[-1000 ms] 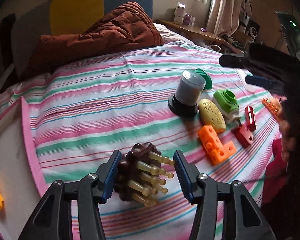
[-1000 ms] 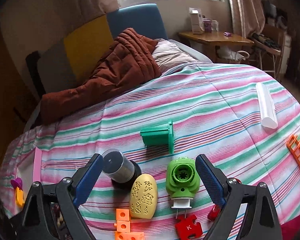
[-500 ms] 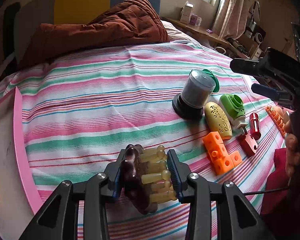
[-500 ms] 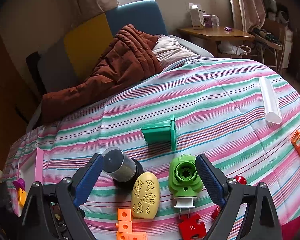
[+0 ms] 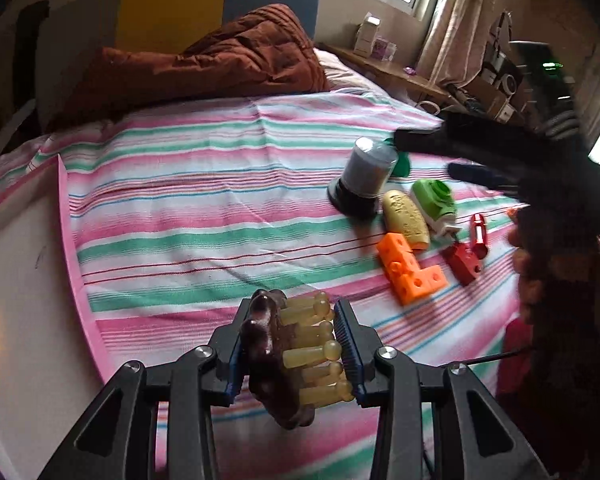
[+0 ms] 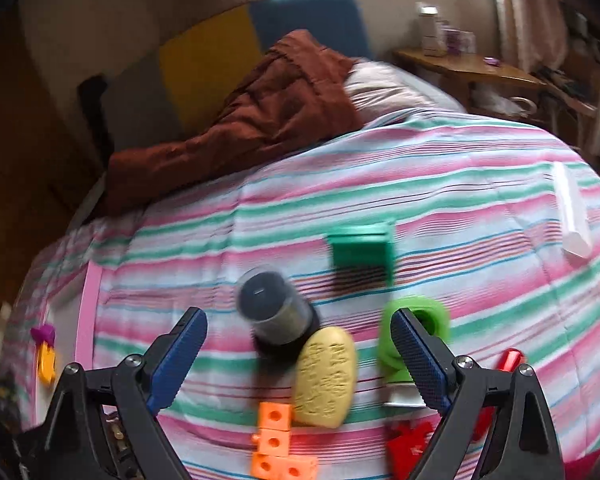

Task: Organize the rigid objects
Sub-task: 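Carry the spiky ball toward the tray while the right gripper grasps the black canister, then lower the spiky ball into the tray and open the left gripper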

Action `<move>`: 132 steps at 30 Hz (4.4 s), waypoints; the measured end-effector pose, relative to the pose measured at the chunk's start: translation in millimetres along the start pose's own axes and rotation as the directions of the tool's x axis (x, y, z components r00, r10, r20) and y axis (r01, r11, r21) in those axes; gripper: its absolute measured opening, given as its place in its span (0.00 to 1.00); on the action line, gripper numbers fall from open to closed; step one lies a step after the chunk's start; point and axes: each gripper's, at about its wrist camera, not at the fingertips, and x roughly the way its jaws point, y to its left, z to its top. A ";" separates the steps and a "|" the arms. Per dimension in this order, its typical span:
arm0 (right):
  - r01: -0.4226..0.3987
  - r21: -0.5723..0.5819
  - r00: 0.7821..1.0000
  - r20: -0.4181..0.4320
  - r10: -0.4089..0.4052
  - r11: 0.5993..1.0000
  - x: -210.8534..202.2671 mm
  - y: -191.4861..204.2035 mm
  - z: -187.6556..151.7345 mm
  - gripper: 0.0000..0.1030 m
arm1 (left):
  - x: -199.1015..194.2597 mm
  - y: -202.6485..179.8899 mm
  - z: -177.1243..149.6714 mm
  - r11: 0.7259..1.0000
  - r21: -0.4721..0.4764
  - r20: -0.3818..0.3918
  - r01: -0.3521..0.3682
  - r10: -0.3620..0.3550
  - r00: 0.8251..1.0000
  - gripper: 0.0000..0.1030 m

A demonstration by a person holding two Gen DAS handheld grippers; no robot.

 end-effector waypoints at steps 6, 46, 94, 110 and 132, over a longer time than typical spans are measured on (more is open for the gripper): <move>0.033 -0.068 0.998 -0.057 -0.037 0.997 38.4 21.5 7.3 0.91 | -28.7 -3.2 -3.8 1.000 0.000 0.041 0.029 -0.029 0.999 0.39; -0.060 -0.484 0.986 -0.166 -0.024 0.873 53.9 118.1 -64.5 0.44 | -139.9 156.1 -84.5 0.882 -0.370 0.069 -0.293 0.341 0.938 0.39; -0.021 -0.472 0.991 -0.128 -0.045 0.881 54.0 117.5 -66.7 0.44 | -169.9 161.5 -88.2 0.796 -0.383 0.084 -0.468 0.535 0.841 0.47; -0.051 -0.439 0.985 -0.173 -0.028 0.897 40.8 128.2 -83.5 0.44 | -171.3 161.3 -94.8 0.812 -0.401 0.083 -0.424 0.493 0.866 0.47; -0.184 -0.466 0.982 -0.124 0.142 0.865 -13.1 192.7 -76.0 0.44 | -176.1 191.8 -118.6 0.766 -0.498 0.051 -0.406 0.493 0.868 0.47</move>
